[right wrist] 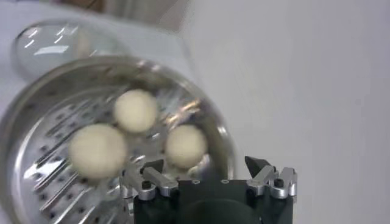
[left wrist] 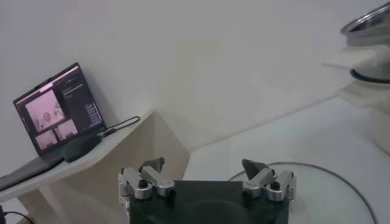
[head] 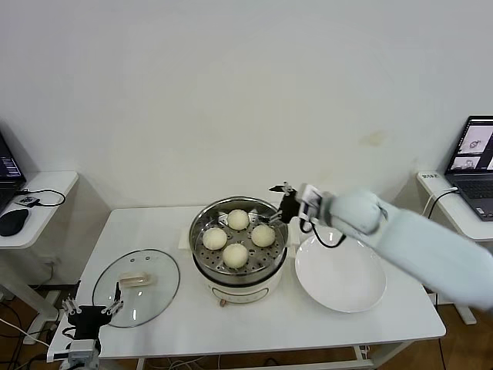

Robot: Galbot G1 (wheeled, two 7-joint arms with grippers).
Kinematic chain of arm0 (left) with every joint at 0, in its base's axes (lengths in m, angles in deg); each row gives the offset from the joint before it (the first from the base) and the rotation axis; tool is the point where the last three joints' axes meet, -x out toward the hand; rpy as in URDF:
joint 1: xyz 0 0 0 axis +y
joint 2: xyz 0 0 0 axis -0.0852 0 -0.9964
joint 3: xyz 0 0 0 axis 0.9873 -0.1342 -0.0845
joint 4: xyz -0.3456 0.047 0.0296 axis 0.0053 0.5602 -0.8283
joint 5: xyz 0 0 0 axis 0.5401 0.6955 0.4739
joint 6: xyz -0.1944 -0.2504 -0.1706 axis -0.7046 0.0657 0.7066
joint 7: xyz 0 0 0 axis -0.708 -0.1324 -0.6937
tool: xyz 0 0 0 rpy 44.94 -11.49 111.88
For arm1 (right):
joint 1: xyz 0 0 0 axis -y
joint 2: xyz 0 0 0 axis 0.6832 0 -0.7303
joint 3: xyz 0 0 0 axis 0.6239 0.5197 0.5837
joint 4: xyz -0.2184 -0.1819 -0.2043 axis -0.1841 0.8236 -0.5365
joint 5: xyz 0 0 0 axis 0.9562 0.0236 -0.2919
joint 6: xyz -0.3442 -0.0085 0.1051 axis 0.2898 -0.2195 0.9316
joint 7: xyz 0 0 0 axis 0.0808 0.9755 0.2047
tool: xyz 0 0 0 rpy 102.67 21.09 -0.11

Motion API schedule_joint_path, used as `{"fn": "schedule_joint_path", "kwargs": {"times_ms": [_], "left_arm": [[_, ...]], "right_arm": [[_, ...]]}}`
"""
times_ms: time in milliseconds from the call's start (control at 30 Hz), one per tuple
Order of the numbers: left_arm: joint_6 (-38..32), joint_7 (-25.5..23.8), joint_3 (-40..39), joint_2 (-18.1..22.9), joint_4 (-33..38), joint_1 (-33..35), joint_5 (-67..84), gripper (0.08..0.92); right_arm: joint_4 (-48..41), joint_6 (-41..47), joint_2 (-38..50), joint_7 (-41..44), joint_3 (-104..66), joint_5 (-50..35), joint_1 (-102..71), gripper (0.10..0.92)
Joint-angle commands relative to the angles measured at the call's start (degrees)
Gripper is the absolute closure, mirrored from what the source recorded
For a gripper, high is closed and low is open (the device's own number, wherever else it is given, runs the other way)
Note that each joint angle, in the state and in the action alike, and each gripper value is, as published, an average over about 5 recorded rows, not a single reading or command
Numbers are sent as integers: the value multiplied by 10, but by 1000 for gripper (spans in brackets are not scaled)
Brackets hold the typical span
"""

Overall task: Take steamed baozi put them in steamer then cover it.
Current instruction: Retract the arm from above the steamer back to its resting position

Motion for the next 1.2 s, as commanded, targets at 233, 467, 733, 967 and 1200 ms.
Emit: {"fn": "schedule_joint_path", "kwargs": {"times_ms": [233, 467, 733, 967, 1200], "left_arm": [[-37, 10, -11, 5, -21, 3, -122, 177], [-77, 6, -7, -5, -39, 9, -398, 177], [-88, 1, -5, -48, -89, 0, -601, 177], [-83, -17, -39, -64, -149, -56, -638, 177], [-76, -33, -58, -80, -217, -123, -636, 177]], "right_arm": [[68, -329, -197, -70, -641, 199, -653, 203], [99, -313, -329, -58, -741, 203, -737, 203], [119, -308, -386, -66, -798, 218, -796, 202], [112, -319, -408, -76, -811, 222, -810, 202], [117, -323, -413, -76, -822, 219, -820, 203]]}}
